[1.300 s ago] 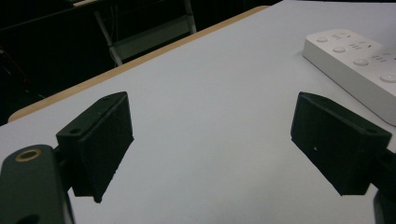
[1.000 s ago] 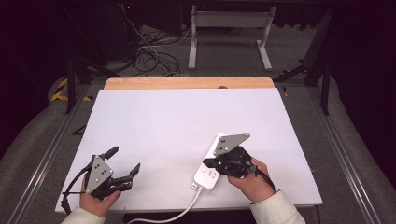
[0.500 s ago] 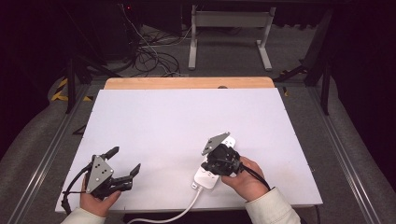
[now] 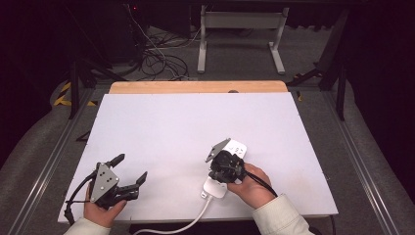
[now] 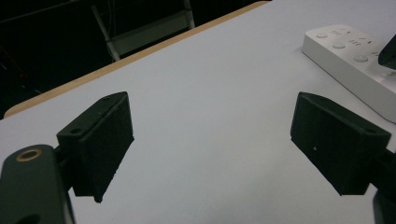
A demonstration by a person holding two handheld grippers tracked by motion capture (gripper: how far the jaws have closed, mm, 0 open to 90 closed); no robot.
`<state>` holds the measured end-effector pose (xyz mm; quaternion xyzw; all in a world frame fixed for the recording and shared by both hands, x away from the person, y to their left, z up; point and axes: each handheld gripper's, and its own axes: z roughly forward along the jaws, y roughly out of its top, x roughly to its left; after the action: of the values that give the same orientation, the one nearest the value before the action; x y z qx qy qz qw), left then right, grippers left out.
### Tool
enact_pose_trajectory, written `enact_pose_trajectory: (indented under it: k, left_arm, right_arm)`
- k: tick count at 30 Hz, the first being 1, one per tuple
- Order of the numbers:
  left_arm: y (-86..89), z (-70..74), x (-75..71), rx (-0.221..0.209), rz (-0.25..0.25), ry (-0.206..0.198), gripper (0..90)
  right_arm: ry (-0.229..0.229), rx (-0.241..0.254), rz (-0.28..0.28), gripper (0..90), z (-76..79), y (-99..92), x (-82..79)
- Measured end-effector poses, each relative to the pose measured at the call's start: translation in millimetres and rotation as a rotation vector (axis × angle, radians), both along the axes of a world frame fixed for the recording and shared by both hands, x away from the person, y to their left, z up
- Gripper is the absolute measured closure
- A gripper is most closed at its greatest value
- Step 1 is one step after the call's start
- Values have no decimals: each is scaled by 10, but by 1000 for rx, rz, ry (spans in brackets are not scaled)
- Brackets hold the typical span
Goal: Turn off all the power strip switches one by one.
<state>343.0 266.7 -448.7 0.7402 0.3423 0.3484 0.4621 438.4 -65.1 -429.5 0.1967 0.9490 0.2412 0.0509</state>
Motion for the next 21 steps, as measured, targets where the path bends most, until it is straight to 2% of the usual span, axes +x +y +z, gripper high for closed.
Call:
enact_pose_trajectory:
  k: [10,21]
  left_arm:
    - [0,2,-3,-1,1,-2,139]
    - [-2,5,-7,3,0,-1,139]
  right_arm:
    - [3,-10,-8,900,-44,11,15]
    - [32,9,-27,900,-73,0,26]
